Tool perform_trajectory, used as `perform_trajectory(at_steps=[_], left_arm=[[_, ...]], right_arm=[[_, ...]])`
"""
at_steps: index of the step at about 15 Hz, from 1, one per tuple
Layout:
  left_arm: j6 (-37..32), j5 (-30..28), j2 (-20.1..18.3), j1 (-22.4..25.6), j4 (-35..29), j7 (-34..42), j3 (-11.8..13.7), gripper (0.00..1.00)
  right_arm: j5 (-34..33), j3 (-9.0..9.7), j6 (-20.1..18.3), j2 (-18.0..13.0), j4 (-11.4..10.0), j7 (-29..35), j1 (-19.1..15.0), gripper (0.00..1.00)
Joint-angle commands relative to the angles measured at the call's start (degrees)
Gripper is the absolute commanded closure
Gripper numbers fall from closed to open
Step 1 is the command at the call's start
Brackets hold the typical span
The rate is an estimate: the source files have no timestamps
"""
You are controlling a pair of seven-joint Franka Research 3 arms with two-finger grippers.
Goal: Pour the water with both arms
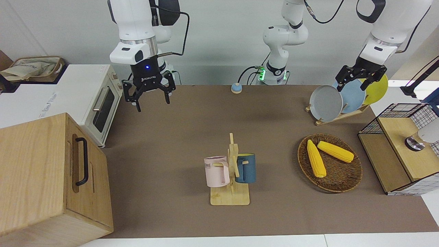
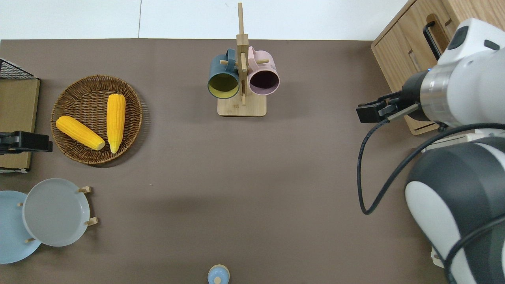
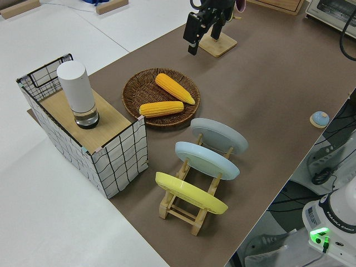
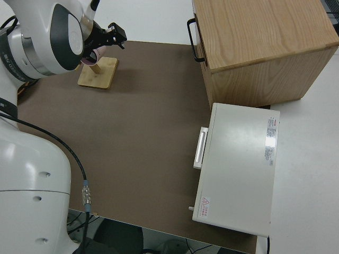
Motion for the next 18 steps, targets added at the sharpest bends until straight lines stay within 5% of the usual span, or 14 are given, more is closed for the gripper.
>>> perform_trajectory(at_steps=[1, 11, 18], left_arm=[[0.49, 0.63, 1.69, -0.15, 2.16, 5.31, 4.13, 0.01], [8.39, 0.11, 4.07, -0.15, 2.61, 12.25, 12.74, 0.01], [13.23, -4.19, 4.86, 3.62, 2.35, 16.72, 13.02, 0.01]], right_arm=[[-5.28, 2.88, 6.58, 1.67, -1.78, -3.58, -0.21, 0.011], [-12.75, 4.74, 18.8, 9.22, -1.6, -6.75, 3.73, 0.013], [-16.97, 4.74, 23.47, 14.67, -0.82, -6.58, 5.15, 0.017]])
